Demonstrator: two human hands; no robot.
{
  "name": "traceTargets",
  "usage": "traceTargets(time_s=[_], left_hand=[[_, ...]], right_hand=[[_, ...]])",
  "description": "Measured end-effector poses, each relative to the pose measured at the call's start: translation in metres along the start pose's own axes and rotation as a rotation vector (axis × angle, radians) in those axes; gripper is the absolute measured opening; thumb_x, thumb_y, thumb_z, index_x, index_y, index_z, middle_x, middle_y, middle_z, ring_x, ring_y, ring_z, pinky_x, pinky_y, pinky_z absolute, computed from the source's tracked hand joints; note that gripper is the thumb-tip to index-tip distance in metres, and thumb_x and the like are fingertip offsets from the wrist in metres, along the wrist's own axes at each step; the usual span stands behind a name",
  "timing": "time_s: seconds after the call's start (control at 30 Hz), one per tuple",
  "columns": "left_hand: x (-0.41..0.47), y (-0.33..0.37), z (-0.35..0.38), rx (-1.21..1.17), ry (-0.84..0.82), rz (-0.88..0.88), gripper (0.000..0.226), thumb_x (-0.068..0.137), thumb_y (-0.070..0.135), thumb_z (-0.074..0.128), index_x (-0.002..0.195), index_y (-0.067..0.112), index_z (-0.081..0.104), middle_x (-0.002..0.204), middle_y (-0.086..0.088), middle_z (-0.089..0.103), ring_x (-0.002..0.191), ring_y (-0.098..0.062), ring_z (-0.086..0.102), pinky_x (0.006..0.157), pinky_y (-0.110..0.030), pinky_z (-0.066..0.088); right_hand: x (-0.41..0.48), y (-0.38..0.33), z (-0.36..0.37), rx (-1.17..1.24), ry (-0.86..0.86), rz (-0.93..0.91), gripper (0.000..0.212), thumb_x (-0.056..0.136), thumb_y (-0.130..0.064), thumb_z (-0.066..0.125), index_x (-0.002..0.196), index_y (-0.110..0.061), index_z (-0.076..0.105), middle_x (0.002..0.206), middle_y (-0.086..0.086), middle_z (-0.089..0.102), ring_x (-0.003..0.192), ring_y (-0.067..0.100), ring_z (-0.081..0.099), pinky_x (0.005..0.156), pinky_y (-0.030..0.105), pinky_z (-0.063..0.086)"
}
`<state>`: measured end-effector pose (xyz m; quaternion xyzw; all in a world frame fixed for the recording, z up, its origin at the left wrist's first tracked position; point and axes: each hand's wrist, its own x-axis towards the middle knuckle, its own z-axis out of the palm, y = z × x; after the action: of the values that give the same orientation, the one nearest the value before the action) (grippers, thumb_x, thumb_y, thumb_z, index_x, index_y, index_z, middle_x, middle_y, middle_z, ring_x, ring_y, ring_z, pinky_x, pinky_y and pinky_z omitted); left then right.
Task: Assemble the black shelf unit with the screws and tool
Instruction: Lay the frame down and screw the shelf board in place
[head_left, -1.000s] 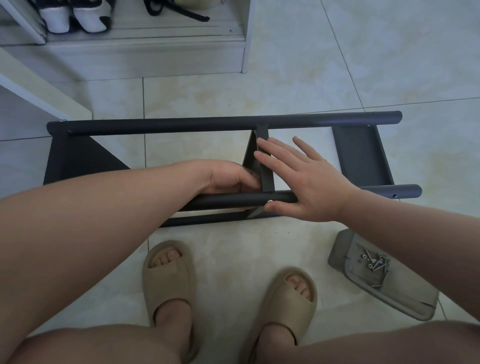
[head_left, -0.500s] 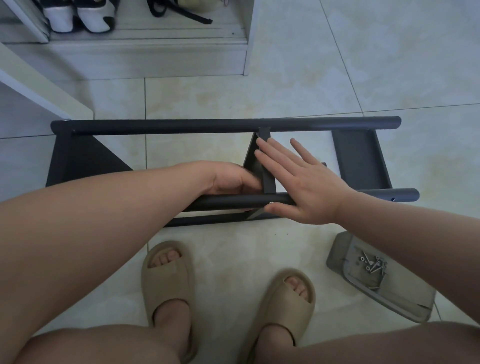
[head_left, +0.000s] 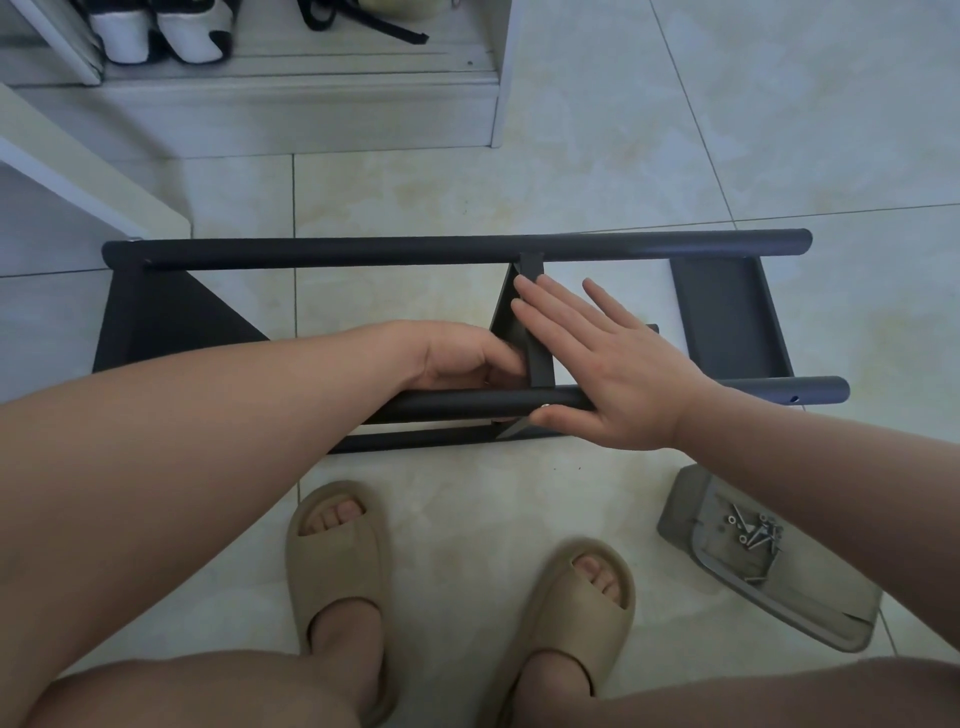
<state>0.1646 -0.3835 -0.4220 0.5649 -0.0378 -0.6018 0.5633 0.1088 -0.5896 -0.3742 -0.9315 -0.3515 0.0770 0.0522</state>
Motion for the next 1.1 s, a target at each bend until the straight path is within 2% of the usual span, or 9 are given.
traceTargets(time_s=[0.1,0.2,0.33,0.53,0.6,0.73,0.8,0.97,1.1], left_hand=[[-0.001,0.0,0.003,0.046,0.052,0.036,0.015,0.083,0.009,0.056,0.089,0.008,0.07,0.085,-0.008,0.068,0.083,-0.021,0.063,0.085,-0.036,0.047],[0.0,0.002,0.003,0.068,0.105,0.056,0.021,0.075,0.012,0.059,0.094,0.006,0.063,0.09,-0.012,0.064,0.087,-0.024,0.061,0.086,-0.036,0.046],[-0.003,0.003,0.003,0.104,0.094,0.067,0.012,0.086,0.006,0.056,0.093,0.008,0.066,0.087,-0.007,0.069,0.082,-0.019,0.066,0.083,-0.032,0.05],[-0.006,0.002,0.004,0.087,0.062,0.037,0.012,0.086,0.01,0.055,0.094,0.01,0.064,0.077,-0.002,0.07,0.07,-0.014,0.067,0.067,-0.025,0.052],[-0.007,0.002,0.005,0.064,0.061,0.013,0.01,0.081,0.011,0.056,0.086,0.012,0.064,0.069,-0.002,0.068,0.061,-0.013,0.065,0.057,-0.022,0.051],[-0.005,0.002,0.004,0.1,0.112,0.045,0.032,0.088,0.002,0.053,0.068,0.018,0.072,0.07,-0.001,0.068,0.065,-0.012,0.065,0.063,-0.023,0.052],[-0.005,0.003,0.004,0.128,0.123,0.031,0.033,0.091,0.001,0.052,0.07,0.017,0.072,0.073,-0.002,0.068,0.07,-0.013,0.065,0.069,-0.025,0.051],[-0.008,0.007,0.005,0.113,0.042,-0.021,0.042,0.091,0.003,0.051,0.064,0.022,0.078,0.075,0.0,0.072,0.071,-0.012,0.069,0.066,-0.021,0.054],[-0.008,0.01,0.004,0.104,0.018,-0.06,0.048,0.093,0.0,0.046,0.065,0.021,0.078,0.076,0.0,0.073,0.073,-0.013,0.069,0.072,-0.026,0.053]], right_hand=[[0.0,0.0,0.0,-0.002,-0.001,0.001,0.092,0.096,-0.07,0.031,0.162,-0.009,0.012,0.17,0.005,0.002,0.157,0.02,-0.001,0.127,0.05,0.006],[0.001,0.0,-0.001,-0.018,-0.004,0.001,0.092,0.096,-0.07,0.029,0.162,-0.008,0.012,0.17,0.005,0.002,0.157,0.021,0.0,0.126,0.052,0.007],[0.0,0.0,-0.001,-0.04,-0.006,-0.001,0.091,0.097,-0.07,0.028,0.162,-0.007,0.012,0.17,0.007,0.003,0.157,0.022,0.001,0.125,0.055,0.008],[0.0,-0.001,-0.002,-0.072,-0.015,0.001,0.091,0.097,-0.07,0.024,0.162,-0.008,0.012,0.17,0.007,0.002,0.157,0.023,0.001,0.125,0.056,0.006],[0.0,-0.003,-0.002,-0.07,-0.023,0.002,0.091,0.096,-0.07,0.024,0.162,-0.008,0.011,0.17,0.007,0.001,0.157,0.023,0.0,0.125,0.056,0.005],[0.0,-0.002,-0.003,-0.061,-0.032,0.002,0.091,0.096,-0.07,0.023,0.162,-0.008,0.011,0.17,0.008,0.001,0.157,0.024,-0.001,0.125,0.055,0.005],[0.0,-0.003,-0.003,-0.059,-0.028,0.002,0.091,0.097,-0.069,0.023,0.161,-0.007,0.011,0.17,0.008,0.001,0.157,0.024,0.0,0.125,0.055,0.006],[0.0,-0.003,-0.003,-0.05,-0.027,0.003,0.091,0.096,-0.069,0.024,0.161,-0.007,0.011,0.17,0.008,0.002,0.157,0.025,0.0,0.125,0.055,0.006],[0.0,-0.003,-0.003,-0.056,-0.024,0.0,0.091,0.097,-0.069,0.025,0.161,-0.006,0.012,0.17,0.009,0.002,0.157,0.025,0.0,0.125,0.055,0.007]])
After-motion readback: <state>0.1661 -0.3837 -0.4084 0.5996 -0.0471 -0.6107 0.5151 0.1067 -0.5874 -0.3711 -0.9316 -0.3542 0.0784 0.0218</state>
